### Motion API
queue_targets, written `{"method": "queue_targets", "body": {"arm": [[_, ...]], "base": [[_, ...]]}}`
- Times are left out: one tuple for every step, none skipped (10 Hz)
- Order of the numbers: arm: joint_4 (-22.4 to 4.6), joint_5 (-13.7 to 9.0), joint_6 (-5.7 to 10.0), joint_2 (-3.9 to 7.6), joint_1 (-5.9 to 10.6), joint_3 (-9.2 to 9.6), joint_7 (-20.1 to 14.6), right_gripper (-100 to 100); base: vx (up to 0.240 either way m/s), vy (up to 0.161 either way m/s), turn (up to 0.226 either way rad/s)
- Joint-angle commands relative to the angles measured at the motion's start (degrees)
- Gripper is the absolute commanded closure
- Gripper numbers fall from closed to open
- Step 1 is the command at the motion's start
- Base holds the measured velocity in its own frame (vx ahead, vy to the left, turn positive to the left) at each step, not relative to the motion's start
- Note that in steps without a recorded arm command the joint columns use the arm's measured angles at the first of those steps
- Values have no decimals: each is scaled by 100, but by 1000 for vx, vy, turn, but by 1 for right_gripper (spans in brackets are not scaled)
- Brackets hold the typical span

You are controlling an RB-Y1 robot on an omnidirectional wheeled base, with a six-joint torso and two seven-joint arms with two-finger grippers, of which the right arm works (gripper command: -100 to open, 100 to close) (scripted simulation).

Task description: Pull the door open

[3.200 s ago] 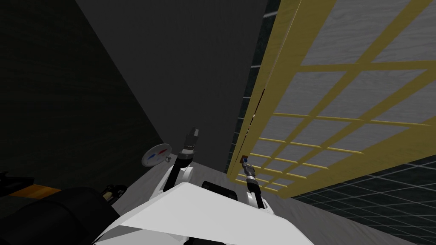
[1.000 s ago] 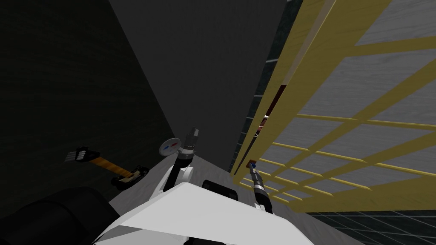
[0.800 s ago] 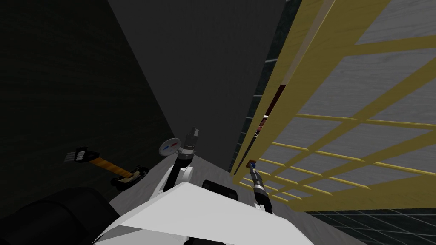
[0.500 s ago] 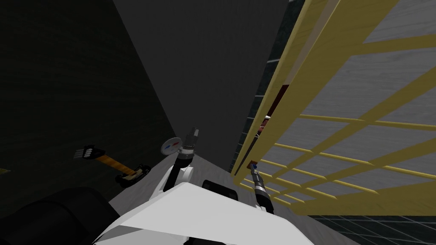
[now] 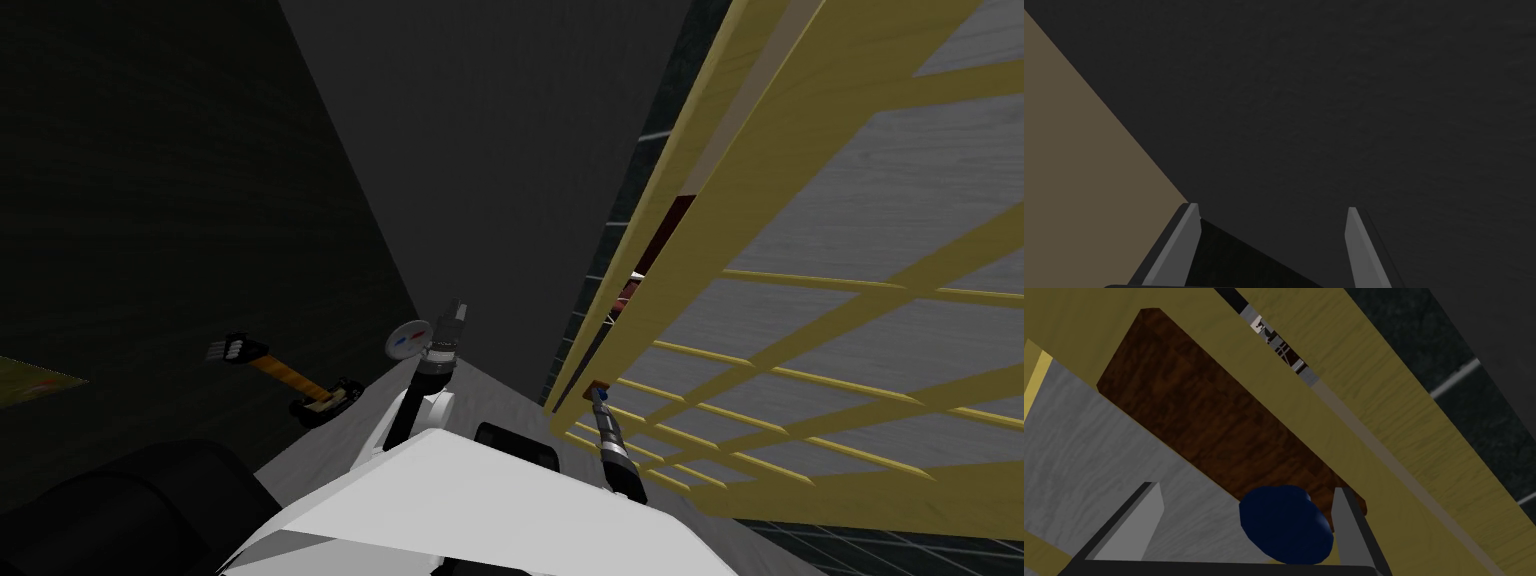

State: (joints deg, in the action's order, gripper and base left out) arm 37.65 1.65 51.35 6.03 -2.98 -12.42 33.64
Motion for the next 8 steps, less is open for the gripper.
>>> {"method": "queue_targets", "body": {"arm": [[-110, -107, 72, 186, 52, -155, -91, 100], [-110, -107, 72, 186, 52, -155, -91, 100], [-110, -107, 72, 186, 52, -155, -91, 100], [-239, -107, 72, 186, 52, -155, -91, 100], [-121, -107, 72, 186, 52, -155, -91, 100], [-430, -107, 72, 186, 80, -155, -91, 100], [-795, -107, 181, 186, 228, -155, -91, 100], [-796, -107, 169, 186, 185, -155, -91, 100]], "base": [[-7, -3, -13], [1, 7, 0], [-8, 10, -4], [0, -6, 0], [-1, -15, 6], [0, 0, 0], [12, 7, -17], [4, 6, -27]]}}
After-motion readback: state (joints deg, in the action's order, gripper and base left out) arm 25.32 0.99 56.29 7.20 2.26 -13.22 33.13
